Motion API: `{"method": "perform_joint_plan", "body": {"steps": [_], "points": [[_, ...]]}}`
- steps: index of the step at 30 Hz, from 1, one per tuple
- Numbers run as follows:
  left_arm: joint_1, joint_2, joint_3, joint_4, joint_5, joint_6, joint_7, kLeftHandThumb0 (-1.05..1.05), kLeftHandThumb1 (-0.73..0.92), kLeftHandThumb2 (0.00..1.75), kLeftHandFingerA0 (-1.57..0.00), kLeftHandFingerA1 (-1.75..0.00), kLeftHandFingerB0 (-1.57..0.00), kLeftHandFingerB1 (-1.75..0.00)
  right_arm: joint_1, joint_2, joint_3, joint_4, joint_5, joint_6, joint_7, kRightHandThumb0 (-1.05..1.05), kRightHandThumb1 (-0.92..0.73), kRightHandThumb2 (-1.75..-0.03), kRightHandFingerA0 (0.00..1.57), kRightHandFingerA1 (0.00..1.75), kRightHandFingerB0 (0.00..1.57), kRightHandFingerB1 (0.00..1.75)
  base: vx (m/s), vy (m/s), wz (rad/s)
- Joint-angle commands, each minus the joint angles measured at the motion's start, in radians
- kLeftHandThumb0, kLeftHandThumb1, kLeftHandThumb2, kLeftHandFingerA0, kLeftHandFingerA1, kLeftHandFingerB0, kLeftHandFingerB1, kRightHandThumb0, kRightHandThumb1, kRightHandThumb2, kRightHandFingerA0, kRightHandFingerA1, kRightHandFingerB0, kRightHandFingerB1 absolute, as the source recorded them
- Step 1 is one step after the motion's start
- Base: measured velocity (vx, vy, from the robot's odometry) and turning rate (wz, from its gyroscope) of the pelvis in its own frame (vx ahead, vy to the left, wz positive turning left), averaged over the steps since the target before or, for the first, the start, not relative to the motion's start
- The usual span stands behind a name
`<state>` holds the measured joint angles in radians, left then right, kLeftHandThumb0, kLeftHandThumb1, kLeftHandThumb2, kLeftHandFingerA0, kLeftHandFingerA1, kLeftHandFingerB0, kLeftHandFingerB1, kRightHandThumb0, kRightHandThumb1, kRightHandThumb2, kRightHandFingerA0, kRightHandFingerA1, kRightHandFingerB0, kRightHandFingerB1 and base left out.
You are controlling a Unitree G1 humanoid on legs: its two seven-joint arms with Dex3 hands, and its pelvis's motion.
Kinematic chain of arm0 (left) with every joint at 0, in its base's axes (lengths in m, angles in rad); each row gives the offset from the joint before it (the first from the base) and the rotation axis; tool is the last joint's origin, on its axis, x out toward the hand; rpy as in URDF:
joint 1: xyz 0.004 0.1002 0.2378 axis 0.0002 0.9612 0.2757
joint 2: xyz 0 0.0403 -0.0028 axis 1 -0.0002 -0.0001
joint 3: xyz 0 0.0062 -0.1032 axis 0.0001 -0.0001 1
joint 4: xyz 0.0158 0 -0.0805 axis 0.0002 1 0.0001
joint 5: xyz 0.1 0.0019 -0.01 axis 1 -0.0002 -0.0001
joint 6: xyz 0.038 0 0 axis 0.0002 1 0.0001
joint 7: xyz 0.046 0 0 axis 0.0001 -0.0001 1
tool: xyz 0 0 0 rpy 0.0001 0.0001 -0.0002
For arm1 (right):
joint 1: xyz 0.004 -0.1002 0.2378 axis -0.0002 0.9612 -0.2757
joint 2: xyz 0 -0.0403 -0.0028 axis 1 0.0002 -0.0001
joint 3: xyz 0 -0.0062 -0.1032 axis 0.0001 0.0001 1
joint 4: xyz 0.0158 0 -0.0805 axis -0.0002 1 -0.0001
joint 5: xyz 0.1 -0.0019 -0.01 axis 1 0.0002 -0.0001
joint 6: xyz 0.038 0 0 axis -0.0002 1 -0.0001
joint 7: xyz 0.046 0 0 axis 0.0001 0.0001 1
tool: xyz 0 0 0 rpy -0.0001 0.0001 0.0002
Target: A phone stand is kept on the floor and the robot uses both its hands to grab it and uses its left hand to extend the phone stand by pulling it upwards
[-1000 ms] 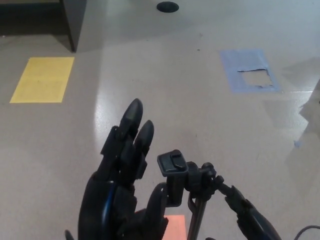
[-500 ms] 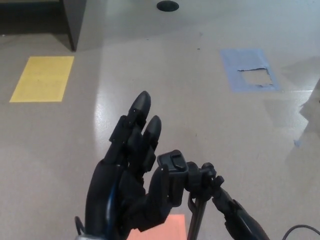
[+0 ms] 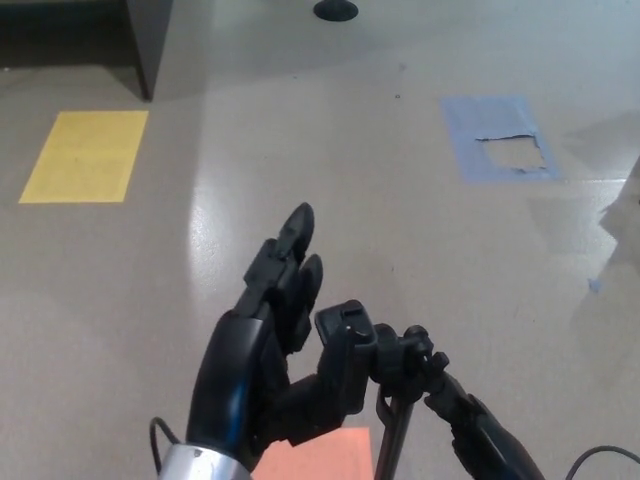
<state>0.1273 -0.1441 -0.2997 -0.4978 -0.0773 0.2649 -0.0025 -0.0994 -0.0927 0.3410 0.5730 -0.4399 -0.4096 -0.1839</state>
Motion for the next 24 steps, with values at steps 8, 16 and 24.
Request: {"method": "perform_joint_plan", "body": {"steps": [8,16,24], "points": [[0.021,-0.043,-0.055,-0.118,-0.187,0.254,-0.04,-1.04,0.6,1.02,0.0,0.0,0.0,0.0,-0.078,-0.045,-0.031,0.044,0.034,-0.018,0.043,-1.05,-0.57,-0.61,0.09,0.87,0.09,0.77,0.0,0.0,0.0],[0.009,-0.052,-0.061,-0.104,-0.253,0.308,-0.036,-1.03,0.76,0.65,0.0,0.0,0.0,0.0,-0.121,-0.052,-0.001,0.088,-0.005,-0.053,0.03,-0.53,-0.04,-0.82,0.03,0.62,0.0,0.58,0.0,0.0,0.0],[-0.015,-0.122,-0.002,-0.033,-0.334,0.409,0.043,-0.8,0.47,0.84,0.0,0.0,-0.06,-0.11,-0.113,-0.029,-0.013,0.115,0.033,-0.08,0.033,-0.59,-0.04,-0.84,0.02,0.65,0.0,0.62,0.0,0.0,0.0]]}}
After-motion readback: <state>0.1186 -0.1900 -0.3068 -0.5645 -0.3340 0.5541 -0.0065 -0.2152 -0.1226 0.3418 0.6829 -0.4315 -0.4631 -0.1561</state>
